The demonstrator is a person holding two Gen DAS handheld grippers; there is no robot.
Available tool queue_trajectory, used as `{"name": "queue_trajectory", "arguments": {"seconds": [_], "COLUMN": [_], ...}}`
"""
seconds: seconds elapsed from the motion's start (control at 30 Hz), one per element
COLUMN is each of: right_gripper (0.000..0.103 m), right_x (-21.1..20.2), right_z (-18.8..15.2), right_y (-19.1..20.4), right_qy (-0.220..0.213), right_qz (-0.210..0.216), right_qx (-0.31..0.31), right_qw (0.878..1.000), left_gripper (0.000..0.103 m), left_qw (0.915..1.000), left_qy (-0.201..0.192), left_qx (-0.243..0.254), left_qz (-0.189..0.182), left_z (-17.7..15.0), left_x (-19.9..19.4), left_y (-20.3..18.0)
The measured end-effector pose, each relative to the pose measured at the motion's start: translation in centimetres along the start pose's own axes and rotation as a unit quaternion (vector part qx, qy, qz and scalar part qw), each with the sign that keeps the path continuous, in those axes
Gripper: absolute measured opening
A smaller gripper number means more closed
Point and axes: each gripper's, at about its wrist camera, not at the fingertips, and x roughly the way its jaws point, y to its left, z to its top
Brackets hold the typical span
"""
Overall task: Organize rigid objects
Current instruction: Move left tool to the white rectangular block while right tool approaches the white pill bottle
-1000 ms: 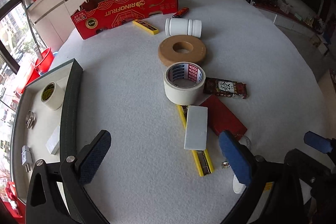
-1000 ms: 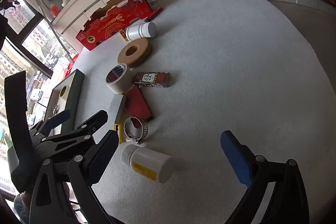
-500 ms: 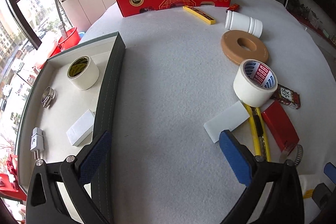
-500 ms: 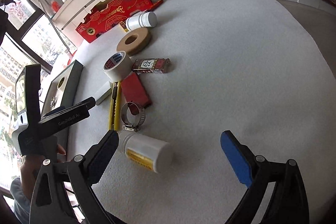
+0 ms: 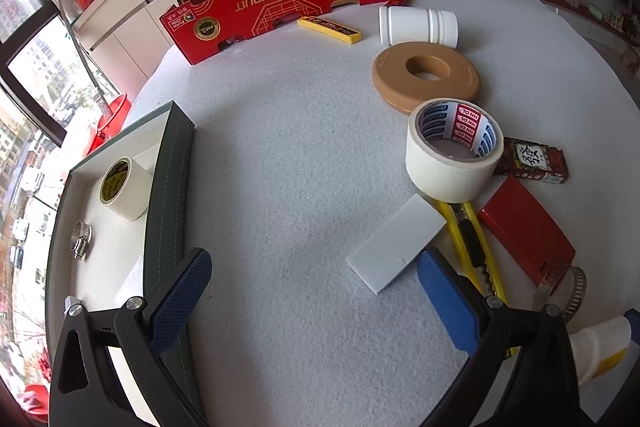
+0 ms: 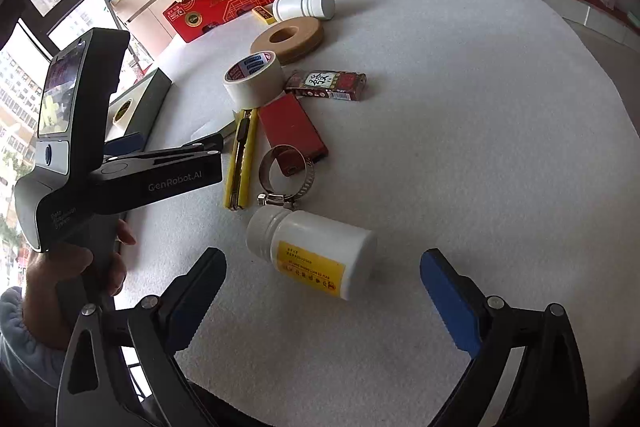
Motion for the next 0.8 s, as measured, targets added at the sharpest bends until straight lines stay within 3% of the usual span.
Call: {"name": "queue_trajectory", "arguments": {"seconds": [0.1,0.23,0.53,0.63,0.7,0.77,0.8], "right_gripper": [0.098,0.098,0.098,0.098,0.098,0.091,0.077], "right_x": [0.4,0.8,2.2,2.4,2.4,2.1,1.8], "right_z": [0.0,0.2,0.9,0.4,0.2,0.0,-0.1], "right_y": [0.4,1.0,2.3,2.7,2.9,2.7,2.7], "right_qy": [0.006,0.006,-0.018,-0.028,-0.029,-0.037,-0.043], "right_qz": [-0.007,-0.025,-0.101,-0.12,-0.125,-0.126,-0.126], "right_qx": [-0.006,-0.017,-0.031,-0.055,-0.068,-0.076,-0.081], "right_qw": [1.0,1.0,0.994,0.991,0.989,0.988,0.988], "left_gripper": [0.103,0.103,0.103,0.103,0.103,0.103,0.103], "left_qw": [0.999,0.9973,0.9993,0.998,0.9946,0.9925,0.9934], "left_qy": [-0.005,0.009,-0.025,-0.029,-0.011,0.001,-0.001], "left_qx": [-0.034,-0.072,-0.024,-0.039,-0.072,-0.086,-0.079], "left_qz": [0.027,0.012,-0.012,-0.041,-0.073,-0.087,-0.083], "left_z": [0.6,1.1,1.2,1.1,1.2,1.2,1.2], "left_x": [0.6,1.2,0.8,1.2,1.9,2.0,1.8], "left_y": [0.6,1.4,-0.5,0.2,1.1,1.5,1.3]}}
